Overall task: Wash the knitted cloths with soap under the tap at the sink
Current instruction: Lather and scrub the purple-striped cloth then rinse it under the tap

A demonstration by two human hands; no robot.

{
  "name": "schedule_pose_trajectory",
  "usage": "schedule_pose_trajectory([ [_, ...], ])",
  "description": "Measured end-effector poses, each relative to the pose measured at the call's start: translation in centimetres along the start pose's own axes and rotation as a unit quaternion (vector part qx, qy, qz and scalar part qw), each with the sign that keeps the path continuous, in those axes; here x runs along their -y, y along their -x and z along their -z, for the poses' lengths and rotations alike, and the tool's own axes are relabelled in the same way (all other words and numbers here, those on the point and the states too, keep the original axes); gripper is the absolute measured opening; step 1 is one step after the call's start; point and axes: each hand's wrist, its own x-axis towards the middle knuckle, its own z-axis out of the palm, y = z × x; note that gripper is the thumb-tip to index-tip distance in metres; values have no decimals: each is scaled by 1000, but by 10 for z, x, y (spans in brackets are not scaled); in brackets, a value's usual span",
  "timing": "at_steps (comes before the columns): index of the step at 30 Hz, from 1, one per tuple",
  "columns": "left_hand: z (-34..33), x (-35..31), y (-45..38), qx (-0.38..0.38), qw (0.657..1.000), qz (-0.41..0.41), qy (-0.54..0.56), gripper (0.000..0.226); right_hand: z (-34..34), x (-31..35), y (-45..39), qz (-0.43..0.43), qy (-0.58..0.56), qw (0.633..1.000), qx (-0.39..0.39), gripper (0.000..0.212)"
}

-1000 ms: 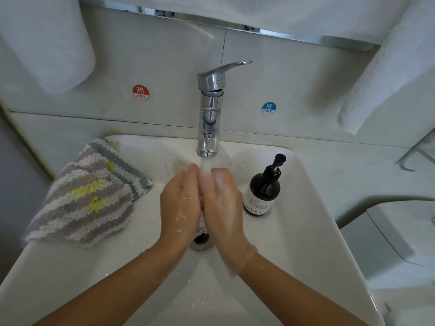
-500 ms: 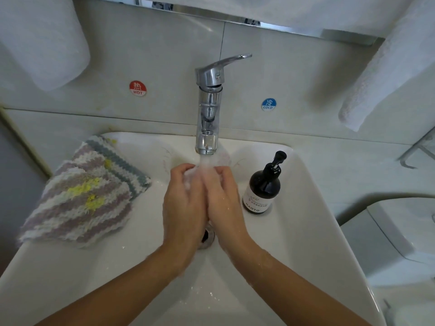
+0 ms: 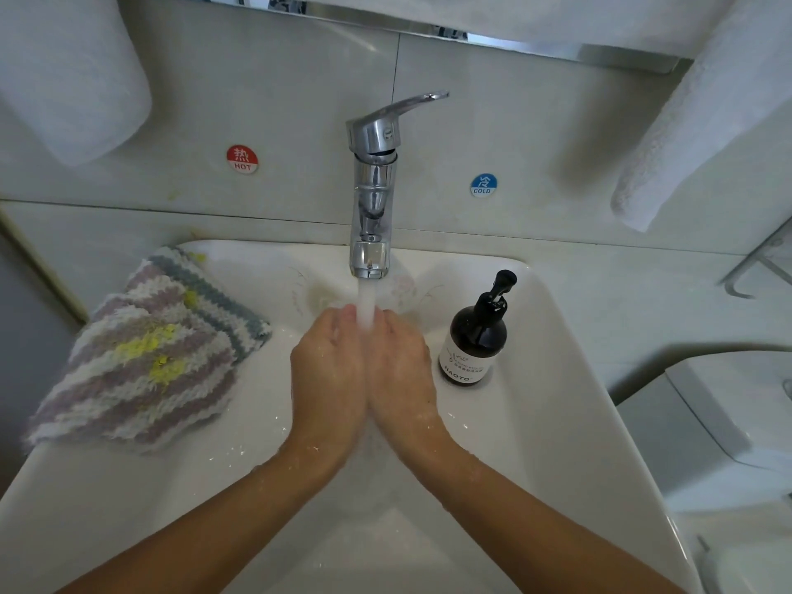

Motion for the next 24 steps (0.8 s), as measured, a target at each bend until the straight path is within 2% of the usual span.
schedule_pose_trajectory([
  [1,1,-1,0,2,1000,-15,-11,20,1,4,1,-24,-2,999,26,21],
  [3,1,-5,0,0,998,-43,-37,17,1,2,0,-37,-69,997,17,15],
  [4,1,-8,1,-1,998,-50,-40,19,3,0,0,-8,-80,997,-4,8],
  [5,1,-10,2,-2,998,-57,-39,20,6,1,0,-5,-77,997,9,3],
  [8,-1,-13,3,-3,999,-46,-1,13,11,-1,0,21,-82,996,18,25],
  [10,-2,-11,3,-12,999,-35,13,11,14,4,2,15,-112,993,25,29],
  [12,-2,-10,2,-29,998,-48,17,11,18,5,2,0,-107,993,46,24],
  [14,0,-11,2,-41,996,-79,15,11,18,7,4,-5,-81,995,63,11],
  [17,4,-10,0,-39,993,-114,5,15,15,8,5,-16,-38,997,58,11],
  [19,4,-8,1,-24,994,-107,19,24,15,8,5,-25,-41,998,42,4],
  [22,3,-7,2,5,997,-61,46,38,16,6,6,-12,-44,999,27,31],
  [24,0,-9,4,19,998,-13,53,35,17,6,7,-2,-57,998,35,40],
])
